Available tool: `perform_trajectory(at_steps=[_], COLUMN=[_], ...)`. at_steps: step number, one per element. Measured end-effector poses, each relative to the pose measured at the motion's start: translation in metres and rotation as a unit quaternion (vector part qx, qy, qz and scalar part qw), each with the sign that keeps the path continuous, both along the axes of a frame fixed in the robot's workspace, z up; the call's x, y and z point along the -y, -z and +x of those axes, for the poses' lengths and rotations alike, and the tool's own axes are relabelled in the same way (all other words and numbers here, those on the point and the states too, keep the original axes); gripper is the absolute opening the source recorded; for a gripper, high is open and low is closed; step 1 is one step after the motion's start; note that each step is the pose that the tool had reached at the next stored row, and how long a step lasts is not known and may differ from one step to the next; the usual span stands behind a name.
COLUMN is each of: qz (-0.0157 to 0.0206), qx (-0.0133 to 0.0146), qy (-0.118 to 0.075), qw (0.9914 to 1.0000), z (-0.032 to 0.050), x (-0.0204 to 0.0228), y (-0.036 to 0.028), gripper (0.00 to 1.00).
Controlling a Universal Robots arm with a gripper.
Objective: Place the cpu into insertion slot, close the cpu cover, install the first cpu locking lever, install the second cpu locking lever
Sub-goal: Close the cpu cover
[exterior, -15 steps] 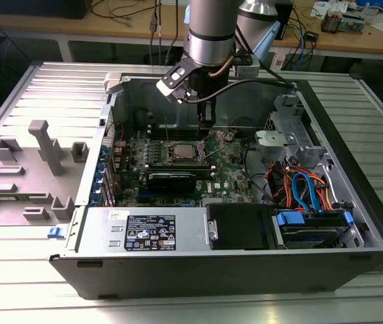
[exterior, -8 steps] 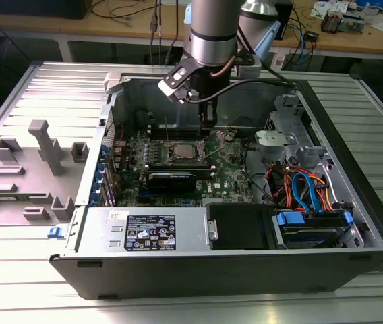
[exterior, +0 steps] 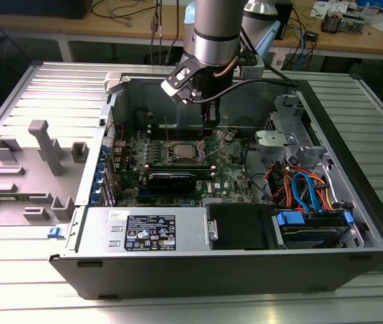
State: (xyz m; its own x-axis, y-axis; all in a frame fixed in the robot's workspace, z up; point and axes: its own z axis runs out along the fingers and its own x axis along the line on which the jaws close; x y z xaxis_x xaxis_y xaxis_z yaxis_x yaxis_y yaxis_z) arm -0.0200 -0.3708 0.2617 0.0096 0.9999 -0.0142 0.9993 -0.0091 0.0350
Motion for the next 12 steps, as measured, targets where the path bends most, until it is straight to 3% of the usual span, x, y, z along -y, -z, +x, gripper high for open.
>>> perform_trajectory(at_steps=[3,6,12], qz=[0.0,-0.0001,-0.0001], qx=[0.0,0.0,0.0], qy=[0.0,0.0,0.0], qw=[1.0,1.0,1.0], z=[0.0001,0.0001,0.0044], x=[-0.0001,0.0,0.0001], y=[-0.0002,-0.0044,-0.0049], gripper=[0.11,0.11,0.11])
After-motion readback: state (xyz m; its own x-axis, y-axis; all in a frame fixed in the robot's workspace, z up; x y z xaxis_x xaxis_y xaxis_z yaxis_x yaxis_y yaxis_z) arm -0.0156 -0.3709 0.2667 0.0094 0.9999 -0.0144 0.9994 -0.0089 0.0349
